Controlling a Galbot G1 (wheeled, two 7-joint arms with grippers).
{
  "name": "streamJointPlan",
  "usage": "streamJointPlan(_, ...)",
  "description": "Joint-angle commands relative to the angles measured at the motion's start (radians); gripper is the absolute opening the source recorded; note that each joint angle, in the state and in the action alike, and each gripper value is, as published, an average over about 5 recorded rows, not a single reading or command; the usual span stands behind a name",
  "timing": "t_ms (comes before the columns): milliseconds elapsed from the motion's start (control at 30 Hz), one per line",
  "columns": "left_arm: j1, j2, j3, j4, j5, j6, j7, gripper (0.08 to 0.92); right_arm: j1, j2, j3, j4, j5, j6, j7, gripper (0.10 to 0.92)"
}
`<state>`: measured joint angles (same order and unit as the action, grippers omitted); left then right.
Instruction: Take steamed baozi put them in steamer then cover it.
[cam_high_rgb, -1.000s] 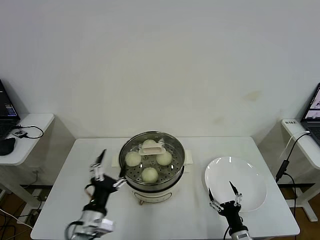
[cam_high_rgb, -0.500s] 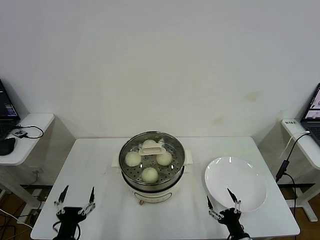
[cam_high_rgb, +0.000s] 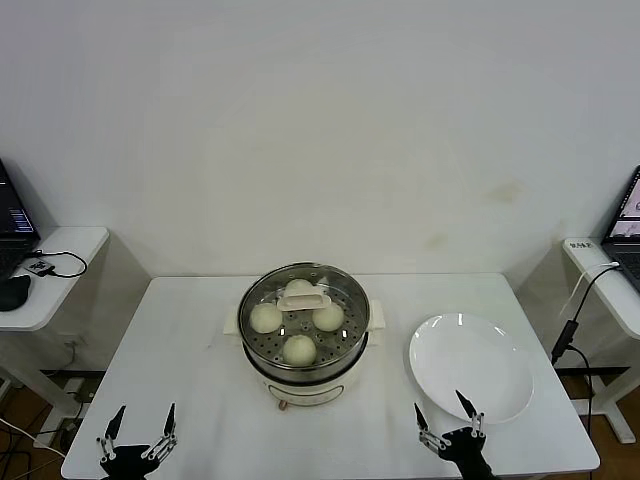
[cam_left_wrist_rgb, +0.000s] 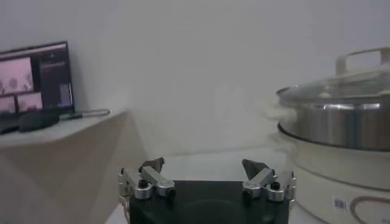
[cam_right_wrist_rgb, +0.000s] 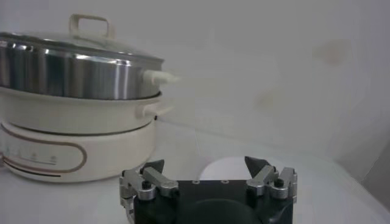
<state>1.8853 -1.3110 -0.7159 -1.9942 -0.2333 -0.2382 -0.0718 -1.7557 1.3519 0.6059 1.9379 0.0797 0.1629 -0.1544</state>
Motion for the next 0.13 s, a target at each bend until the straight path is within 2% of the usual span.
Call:
streamJointPlan(33,0.024,-0.001,-0.02,0.031,-0.058,-0.026,0.016,0.823,-0.024,-0.005,0.001,0.035,0.043,-0.052,-0.008,0.823)
streamJointPlan(133,0.022,-0.001,-0.02,0.032,-0.058,-0.026,0.018,0.823,-0.024,-0.006,0.001,0.037,0.042,-0.052,-0.008,0.823)
